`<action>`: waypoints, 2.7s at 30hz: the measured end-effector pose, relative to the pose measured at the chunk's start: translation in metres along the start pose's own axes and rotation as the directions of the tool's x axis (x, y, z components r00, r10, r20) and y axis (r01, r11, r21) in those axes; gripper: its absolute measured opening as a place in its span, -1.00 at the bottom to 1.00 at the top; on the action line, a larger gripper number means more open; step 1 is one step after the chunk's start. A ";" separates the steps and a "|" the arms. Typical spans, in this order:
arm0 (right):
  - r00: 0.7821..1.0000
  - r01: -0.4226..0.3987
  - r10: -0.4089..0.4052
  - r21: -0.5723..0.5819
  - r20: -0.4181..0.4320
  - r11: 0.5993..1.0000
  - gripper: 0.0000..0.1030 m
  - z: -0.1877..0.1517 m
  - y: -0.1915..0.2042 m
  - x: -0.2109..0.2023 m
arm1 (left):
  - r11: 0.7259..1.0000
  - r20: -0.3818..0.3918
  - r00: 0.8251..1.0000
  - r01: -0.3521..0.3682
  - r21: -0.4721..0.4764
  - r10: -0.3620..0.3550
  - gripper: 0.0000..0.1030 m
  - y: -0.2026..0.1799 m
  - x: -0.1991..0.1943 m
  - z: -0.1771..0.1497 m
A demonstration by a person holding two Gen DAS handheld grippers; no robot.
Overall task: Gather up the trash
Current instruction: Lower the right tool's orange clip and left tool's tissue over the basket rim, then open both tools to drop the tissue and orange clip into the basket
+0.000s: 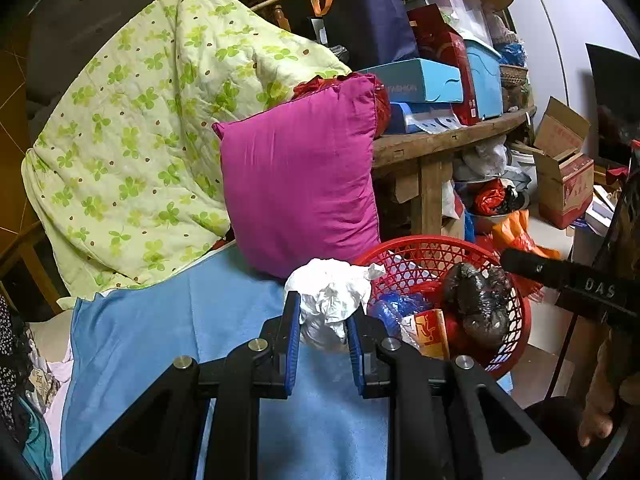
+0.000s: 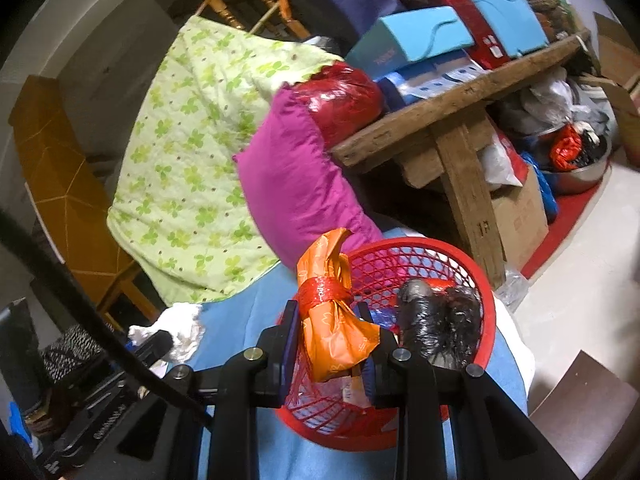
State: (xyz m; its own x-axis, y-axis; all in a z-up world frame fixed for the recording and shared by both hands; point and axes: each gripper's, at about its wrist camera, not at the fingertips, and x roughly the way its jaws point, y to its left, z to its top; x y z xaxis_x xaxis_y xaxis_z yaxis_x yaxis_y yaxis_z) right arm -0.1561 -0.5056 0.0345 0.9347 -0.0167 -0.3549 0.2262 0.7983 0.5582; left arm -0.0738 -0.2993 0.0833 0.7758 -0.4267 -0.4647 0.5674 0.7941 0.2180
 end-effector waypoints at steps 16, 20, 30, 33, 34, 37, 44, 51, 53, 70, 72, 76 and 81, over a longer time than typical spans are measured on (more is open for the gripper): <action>0.997 -0.026 0.021 0.064 0.074 0.998 -0.44 -0.011 -0.039 0.026 | 0.999 -0.007 0.999 0.033 0.011 -0.033 -0.55 -0.010 0.030 0.004; 0.997 -0.033 0.029 0.053 0.074 0.998 -0.44 -0.011 -0.039 0.028 | 0.999 -0.008 0.999 0.044 0.013 -0.044 -0.55 -0.013 0.035 0.002; 0.998 -0.024 0.022 0.020 0.056 1.000 -0.44 -0.011 -0.038 0.034 | 0.998 -0.043 0.997 0.059 -0.019 -0.060 -0.55 -0.014 0.050 -0.002; 0.999 -0.022 0.021 0.022 0.050 1.000 -0.44 -0.011 -0.039 0.035 | 0.998 -0.049 0.997 0.062 -0.021 -0.063 -0.55 -0.014 0.053 -0.003; 0.999 -0.018 0.018 0.019 0.045 1.000 -0.44 -0.011 -0.039 0.036 | 0.998 -0.050 0.997 0.062 -0.020 -0.063 -0.55 -0.014 0.054 -0.003; 0.999 -0.016 0.016 0.012 0.040 1.000 -0.44 -0.012 -0.038 0.038 | 0.997 -0.051 0.996 0.068 -0.026 -0.069 -0.55 -0.014 0.057 -0.003; 0.999 -0.015 0.015 0.000 0.040 1.000 -0.44 -0.011 -0.035 0.039 | 0.997 -0.051 0.996 0.071 -0.029 -0.072 -0.55 -0.013 0.060 -0.005; 0.999 -0.012 0.011 0.005 0.041 1.000 -0.44 -0.010 -0.036 0.040 | 0.995 -0.052 0.994 0.092 -0.043 -0.095 -0.55 -0.012 0.067 -0.007; 0.999 -0.012 0.012 0.008 0.040 1.000 -0.44 -0.010 -0.036 0.040 | 0.993 -0.047 0.993 0.106 -0.049 -0.108 -0.55 -0.011 0.068 -0.008; 0.998 -0.022 0.020 0.043 0.056 0.999 -0.40 -0.007 -0.036 0.043 | 0.968 -0.003 0.969 0.247 -0.036 -0.247 -0.41 -0.021 0.088 0.002; 0.998 -0.023 0.020 0.054 0.057 0.998 -0.39 -0.006 -0.038 0.042 | 0.968 0.003 0.969 0.248 -0.039 -0.248 0.10 -0.021 0.088 0.003; 0.997 -0.026 0.019 0.098 0.072 0.995 -0.37 -0.005 -0.047 0.038 | 0.966 0.030 0.966 0.257 -0.036 -0.256 0.29 -0.020 0.083 0.001; 0.997 -0.024 0.015 0.113 0.077 0.993 -0.37 -0.004 -0.051 0.035 | 0.968 0.025 0.968 0.249 -0.035 -0.249 0.44 -0.016 0.073 -0.003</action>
State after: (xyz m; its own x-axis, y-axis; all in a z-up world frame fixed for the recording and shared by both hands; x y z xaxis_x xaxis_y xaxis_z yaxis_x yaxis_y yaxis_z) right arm -0.1359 -0.5443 -0.0091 0.9564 -0.0509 -0.2877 0.2334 0.7255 0.6475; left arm -0.0275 -0.3419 0.0430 0.6170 -0.6214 -0.4828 0.7329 0.6772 0.0651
